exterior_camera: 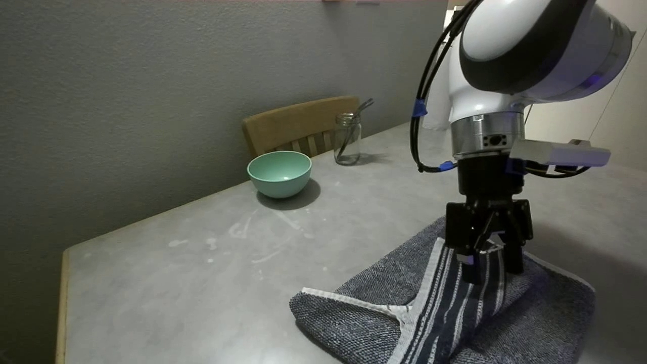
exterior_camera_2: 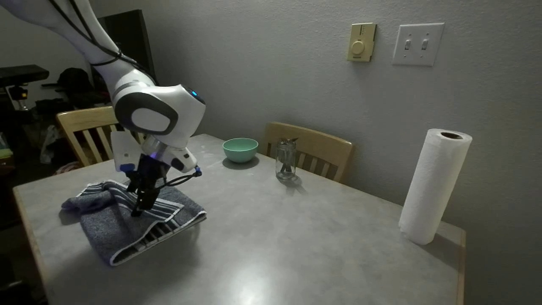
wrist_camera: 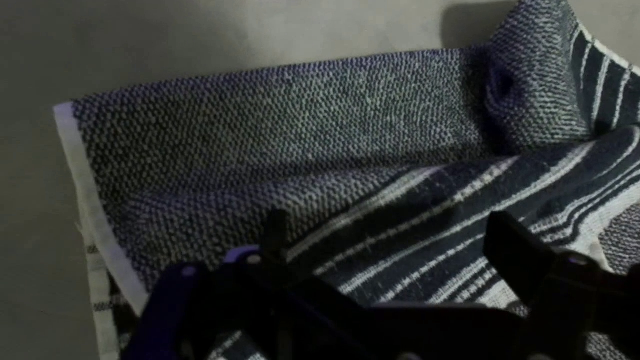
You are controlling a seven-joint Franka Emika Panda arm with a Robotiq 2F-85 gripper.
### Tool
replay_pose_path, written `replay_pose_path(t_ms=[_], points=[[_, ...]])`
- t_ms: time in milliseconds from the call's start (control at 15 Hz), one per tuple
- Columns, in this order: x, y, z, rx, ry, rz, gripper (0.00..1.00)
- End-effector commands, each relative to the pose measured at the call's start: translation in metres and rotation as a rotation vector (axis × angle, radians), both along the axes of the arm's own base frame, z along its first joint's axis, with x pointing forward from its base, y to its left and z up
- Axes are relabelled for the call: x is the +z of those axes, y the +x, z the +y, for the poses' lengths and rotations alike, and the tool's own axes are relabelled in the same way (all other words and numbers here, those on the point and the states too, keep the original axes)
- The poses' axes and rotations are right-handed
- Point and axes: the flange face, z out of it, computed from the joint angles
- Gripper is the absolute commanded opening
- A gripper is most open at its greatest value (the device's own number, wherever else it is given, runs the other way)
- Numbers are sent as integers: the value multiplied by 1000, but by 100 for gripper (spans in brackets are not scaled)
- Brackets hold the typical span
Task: Unfold the grey towel on the table.
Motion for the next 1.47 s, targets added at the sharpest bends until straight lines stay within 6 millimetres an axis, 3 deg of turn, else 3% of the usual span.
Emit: replay_pose_path(t_ms=[0,400,667,1200,1267,1333,1400], points=[[-2,1,-15,-13,-60,-5,100],[-3,7,-39,-31,-113,-46,100],[-11,15,-44,-39,-69,-106,100],[-44,17,-43,9,-13,-115,100],[-41,18,-41,10,-9,-118,92],[-42,18,-41,9,-3,-125,74],[-39,19,-40,7,-1,-131,68]])
